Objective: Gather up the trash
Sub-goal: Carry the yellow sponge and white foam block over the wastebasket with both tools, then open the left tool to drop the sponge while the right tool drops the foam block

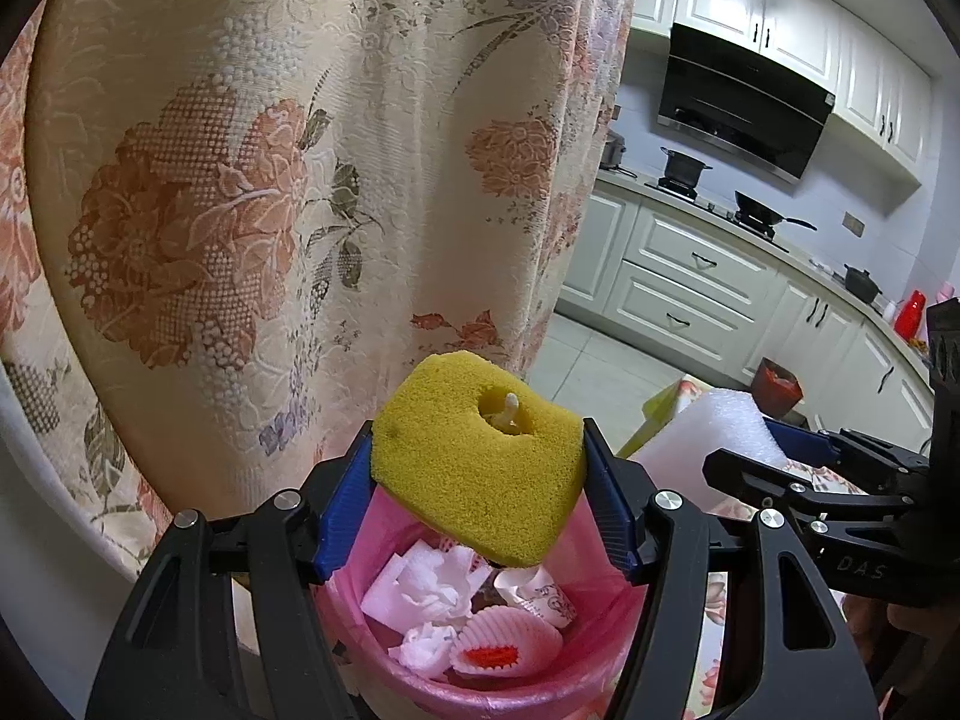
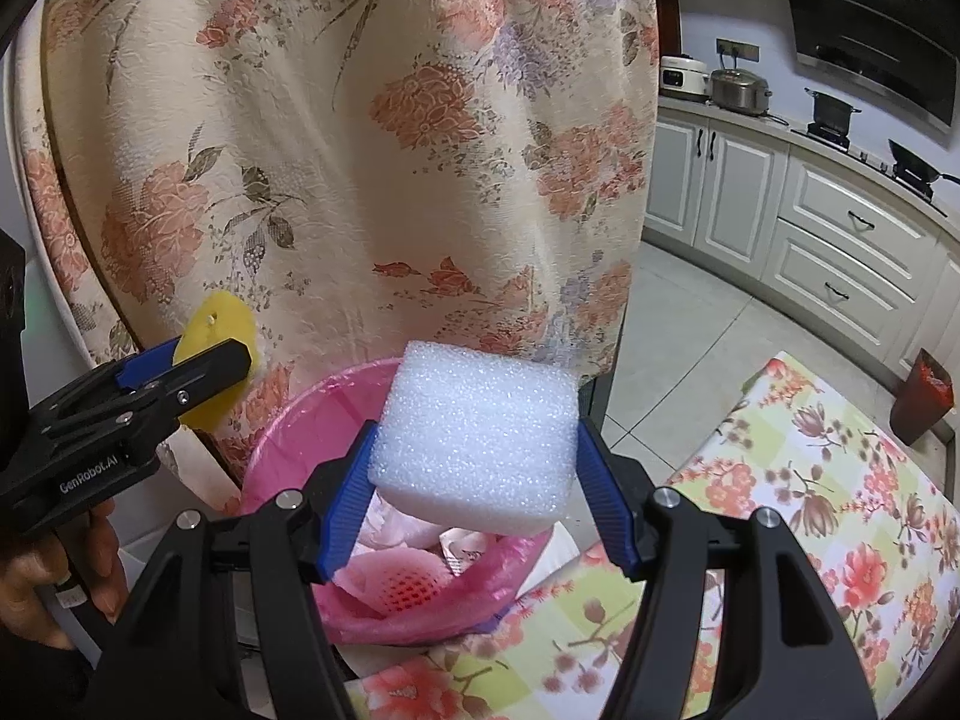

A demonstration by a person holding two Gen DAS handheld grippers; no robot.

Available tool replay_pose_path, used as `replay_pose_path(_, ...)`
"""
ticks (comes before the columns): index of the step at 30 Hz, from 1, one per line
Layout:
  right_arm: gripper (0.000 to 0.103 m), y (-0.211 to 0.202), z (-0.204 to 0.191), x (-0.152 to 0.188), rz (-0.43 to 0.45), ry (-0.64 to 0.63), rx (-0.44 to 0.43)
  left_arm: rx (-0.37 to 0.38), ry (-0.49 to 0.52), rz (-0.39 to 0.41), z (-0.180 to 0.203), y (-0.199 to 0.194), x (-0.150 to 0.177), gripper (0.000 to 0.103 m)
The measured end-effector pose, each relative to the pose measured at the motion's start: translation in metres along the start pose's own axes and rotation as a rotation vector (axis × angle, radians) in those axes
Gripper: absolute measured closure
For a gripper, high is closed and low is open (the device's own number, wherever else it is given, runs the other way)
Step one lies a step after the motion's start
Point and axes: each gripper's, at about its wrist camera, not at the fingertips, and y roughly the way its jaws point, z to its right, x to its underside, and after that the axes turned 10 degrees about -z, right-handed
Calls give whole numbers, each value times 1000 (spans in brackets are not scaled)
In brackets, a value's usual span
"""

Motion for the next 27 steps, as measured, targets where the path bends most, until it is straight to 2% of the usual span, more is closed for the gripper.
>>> replay_pose_path(12,40,22,-1,-22,-19,-15,-23,-13,-17,17,-4,6,-16,40)
replay_pose_path(16,37,28,2,-27,-25,-13,-28,-18,-29,20,-6,10,-20,37)
replay_pose_path(19,34,30,5,-29,-21,-10,-32,-22,-34,23,-6,12,-23,30)
replay_pose_path(27,30,26,15,-22,-13,17,-20,-28,-41,25,-5,9,-21,26)
